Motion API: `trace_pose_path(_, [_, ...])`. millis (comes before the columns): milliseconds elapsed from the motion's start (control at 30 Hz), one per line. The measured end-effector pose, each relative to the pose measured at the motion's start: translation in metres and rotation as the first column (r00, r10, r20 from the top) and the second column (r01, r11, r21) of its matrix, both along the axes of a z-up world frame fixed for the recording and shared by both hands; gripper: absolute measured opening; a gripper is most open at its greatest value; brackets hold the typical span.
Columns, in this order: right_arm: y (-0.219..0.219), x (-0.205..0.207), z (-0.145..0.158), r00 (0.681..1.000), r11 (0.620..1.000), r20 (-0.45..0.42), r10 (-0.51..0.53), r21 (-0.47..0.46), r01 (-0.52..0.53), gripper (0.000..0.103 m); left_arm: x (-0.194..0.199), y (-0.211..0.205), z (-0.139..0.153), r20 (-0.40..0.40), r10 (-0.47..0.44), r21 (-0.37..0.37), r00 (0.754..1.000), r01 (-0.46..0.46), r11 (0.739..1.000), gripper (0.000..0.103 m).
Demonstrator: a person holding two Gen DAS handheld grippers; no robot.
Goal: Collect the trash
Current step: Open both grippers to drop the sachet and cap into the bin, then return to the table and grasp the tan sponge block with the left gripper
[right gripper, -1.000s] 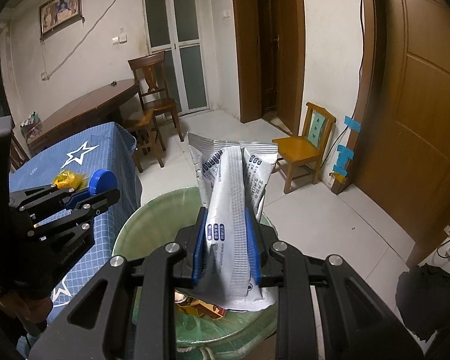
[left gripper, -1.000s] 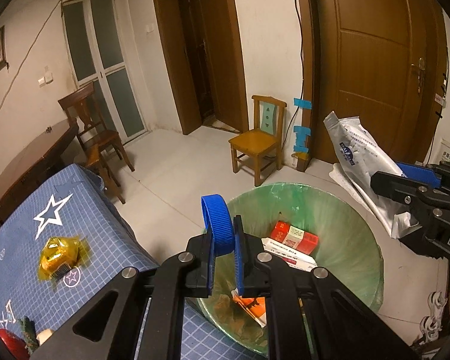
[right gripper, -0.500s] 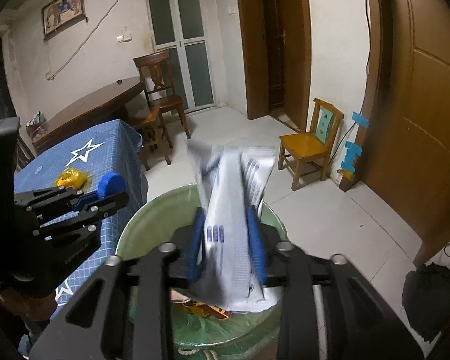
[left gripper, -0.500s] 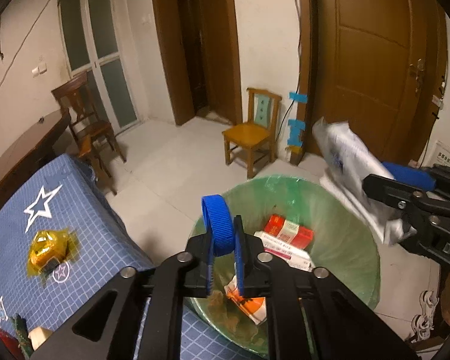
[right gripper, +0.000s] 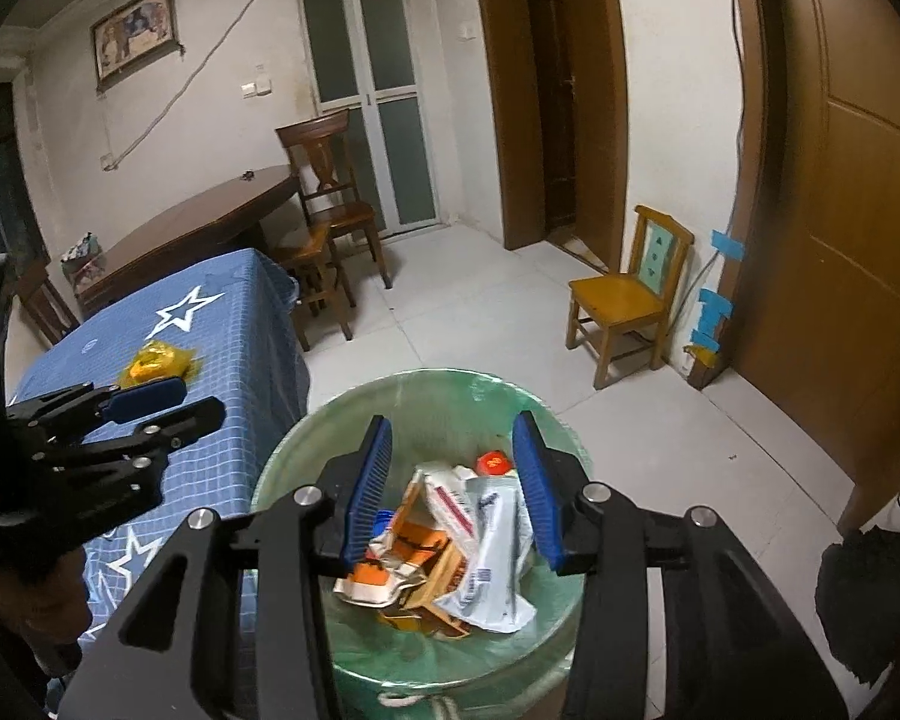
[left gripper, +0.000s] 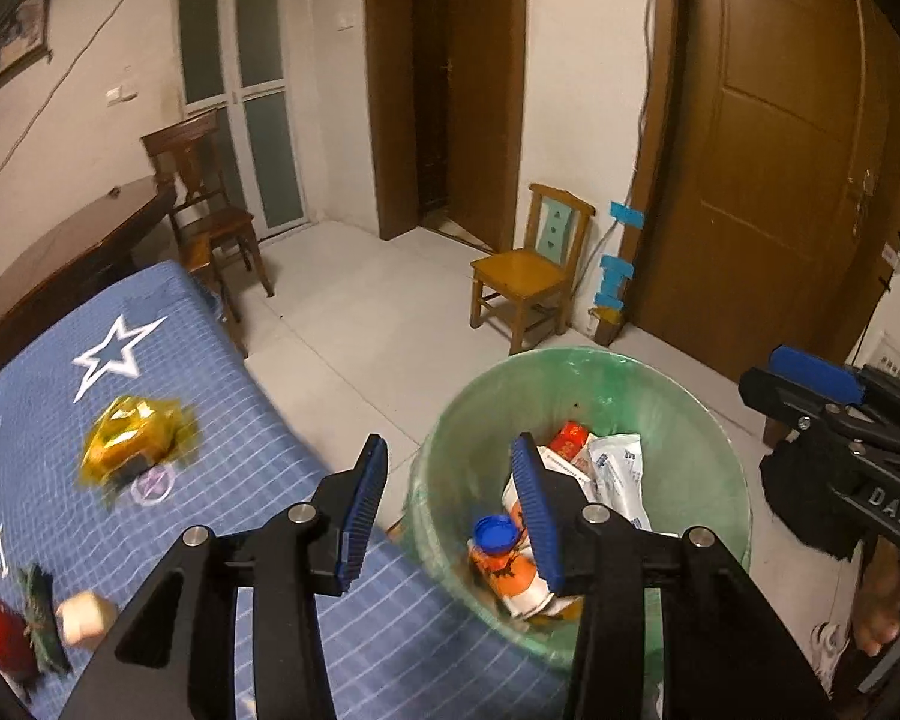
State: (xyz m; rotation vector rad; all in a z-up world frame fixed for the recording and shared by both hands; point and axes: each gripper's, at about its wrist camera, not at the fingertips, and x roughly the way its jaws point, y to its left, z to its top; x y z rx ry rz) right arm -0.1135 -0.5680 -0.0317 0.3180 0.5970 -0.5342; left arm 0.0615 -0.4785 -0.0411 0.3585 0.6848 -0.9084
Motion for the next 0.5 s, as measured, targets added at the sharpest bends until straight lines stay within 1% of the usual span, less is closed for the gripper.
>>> trace_pose_path(167, [0.024,0.013,0.005,0.998,0.998,0.026,0.059,-0.006,-0.059,0.041,0.010,0.055,0.018,-0.006,0.097,-0.066,0.995,-0.098,0.993,0.047])
trace_pose_path(267, [0.042,0.022,0.010,0.992,0.993,0.048,0.116,-0.012,-0.115,0.041,0.018,0.110,0.033,0.041,0.194,-0.098,0.980,-0.190,0.977,0.051])
trace_pose_path(333, [0.057,0.030,0.012,0.985,0.987,0.060,0.160,-0.012,-0.160,0.041,0.026,0.148,0.038,0.041,0.248,-0.113,0.968,-0.243,0.963,0.055])
trace_pose_path(400, [0.080,0.043,0.015,0.970,0.972,0.076,0.233,-0.002,-0.233,0.041,0.042,0.202,0.042,0.033,0.338,-0.123,0.941,-0.332,0.935,0.057])
trace_pose_path(467, [0.114,0.059,0.018,0.931,0.935,0.095,0.353,-0.005,-0.354,0.041,0.055,0.246,0.044,0.031,0.423,-0.119,0.905,-0.417,0.901,0.058])
trace_pose_path(500, [0.130,0.064,0.019,0.913,0.918,0.097,0.396,-0.012,-0.396,0.041,0.069,0.278,0.044,0.024,0.480,-0.113,0.877,-0.475,0.873,0.059])
